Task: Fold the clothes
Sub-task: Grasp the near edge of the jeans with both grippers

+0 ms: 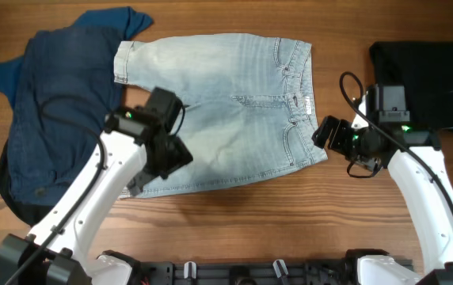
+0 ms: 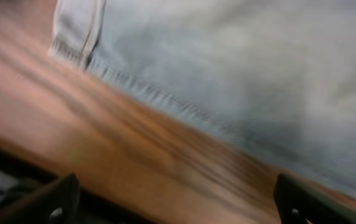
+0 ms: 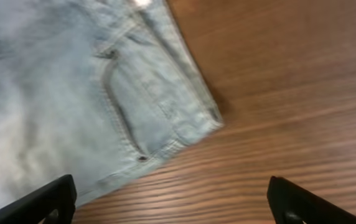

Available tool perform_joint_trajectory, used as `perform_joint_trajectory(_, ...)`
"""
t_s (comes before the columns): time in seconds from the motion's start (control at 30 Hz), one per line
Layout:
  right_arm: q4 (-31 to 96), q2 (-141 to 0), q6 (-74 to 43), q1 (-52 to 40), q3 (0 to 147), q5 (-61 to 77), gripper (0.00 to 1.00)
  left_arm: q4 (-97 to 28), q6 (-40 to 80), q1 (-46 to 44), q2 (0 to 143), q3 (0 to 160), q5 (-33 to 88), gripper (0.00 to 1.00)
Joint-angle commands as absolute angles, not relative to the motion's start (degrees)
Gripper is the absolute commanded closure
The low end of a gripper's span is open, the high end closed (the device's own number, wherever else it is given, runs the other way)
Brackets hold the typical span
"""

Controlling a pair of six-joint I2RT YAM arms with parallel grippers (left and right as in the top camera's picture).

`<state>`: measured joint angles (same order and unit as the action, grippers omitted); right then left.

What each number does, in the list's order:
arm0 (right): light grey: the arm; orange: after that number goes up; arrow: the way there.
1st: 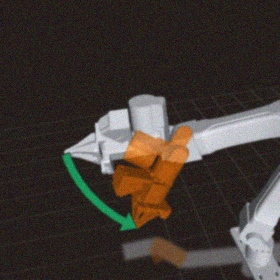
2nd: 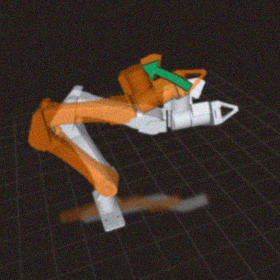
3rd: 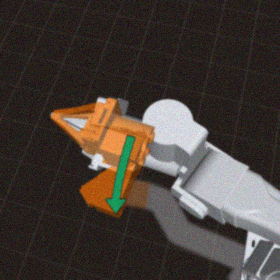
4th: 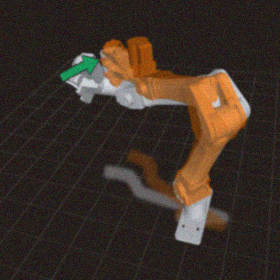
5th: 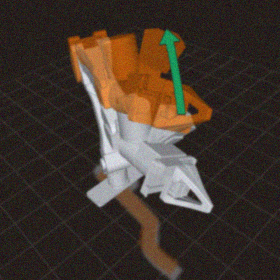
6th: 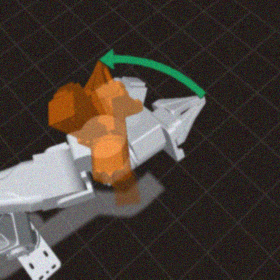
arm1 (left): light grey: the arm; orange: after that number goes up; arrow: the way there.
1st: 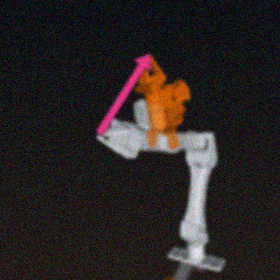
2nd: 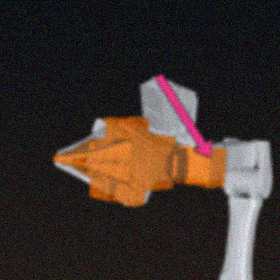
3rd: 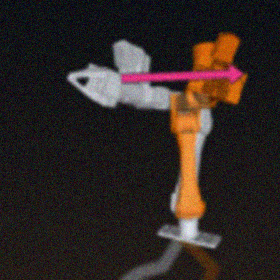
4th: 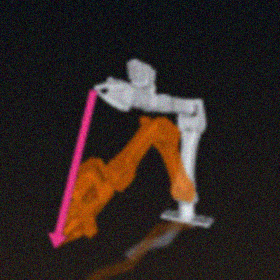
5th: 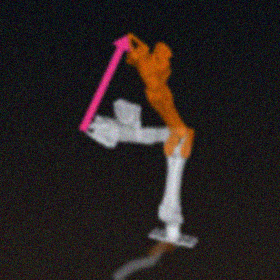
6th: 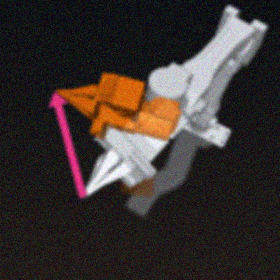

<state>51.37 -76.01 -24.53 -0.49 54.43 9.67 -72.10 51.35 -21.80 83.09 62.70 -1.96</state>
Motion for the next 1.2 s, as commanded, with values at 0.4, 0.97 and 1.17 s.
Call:
perform_joint_trajectory(0.4,32.03,-90.72,-31.22,-6.55,45.78,6.33,0.18,-55.07,60.45,-19.22,81.06,45.52,-6.79,0.02)
perform_joint_trajectory(0.97,29.87,-97.84,-31.44,-8.08,45.74,5.52,0.35,-48.75,60.25,-15.14,90.67,43.22,-10.61,0.12)
perform_joint_trajectory(1.17,31.2,-97.84,-31.46,-8.08,45.74,5.63,0.61,-43.97,60.23,-15.14,99.9,43.18,-12.97,0.29)
